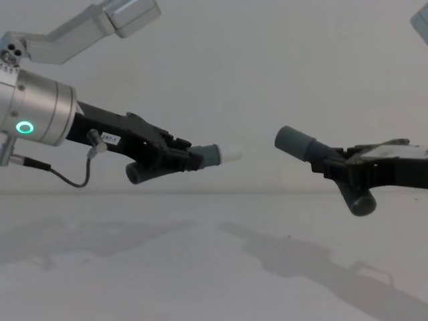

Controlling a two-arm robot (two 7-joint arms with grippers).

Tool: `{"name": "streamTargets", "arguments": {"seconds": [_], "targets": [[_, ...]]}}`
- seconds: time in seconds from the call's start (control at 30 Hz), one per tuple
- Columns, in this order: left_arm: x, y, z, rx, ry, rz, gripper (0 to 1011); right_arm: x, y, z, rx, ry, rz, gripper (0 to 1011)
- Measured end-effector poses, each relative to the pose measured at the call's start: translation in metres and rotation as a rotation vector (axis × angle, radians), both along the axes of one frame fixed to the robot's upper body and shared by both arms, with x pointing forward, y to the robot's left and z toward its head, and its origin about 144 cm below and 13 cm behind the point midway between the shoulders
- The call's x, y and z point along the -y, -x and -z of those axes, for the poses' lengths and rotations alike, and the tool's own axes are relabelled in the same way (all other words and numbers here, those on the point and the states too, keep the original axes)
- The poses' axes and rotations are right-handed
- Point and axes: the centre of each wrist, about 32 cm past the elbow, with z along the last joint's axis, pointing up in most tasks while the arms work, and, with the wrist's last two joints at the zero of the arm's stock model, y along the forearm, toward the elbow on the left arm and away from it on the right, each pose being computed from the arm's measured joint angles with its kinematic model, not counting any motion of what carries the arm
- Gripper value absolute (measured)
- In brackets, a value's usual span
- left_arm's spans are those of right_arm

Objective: Use both hands to pick up one end of the pipe from the table, align the ends, and insert them.

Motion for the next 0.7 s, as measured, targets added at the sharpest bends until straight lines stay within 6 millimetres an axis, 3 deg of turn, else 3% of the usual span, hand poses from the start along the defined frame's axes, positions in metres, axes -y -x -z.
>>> {"name": "streamTargets", "arguments": {"seconds": [0.7], "targets": [[-0.022,-0.008,-0.019,0.067,-0.062,0.174,347,0.033,-0.01,-0.015,0.027,0.081,-0.322,264]]}}
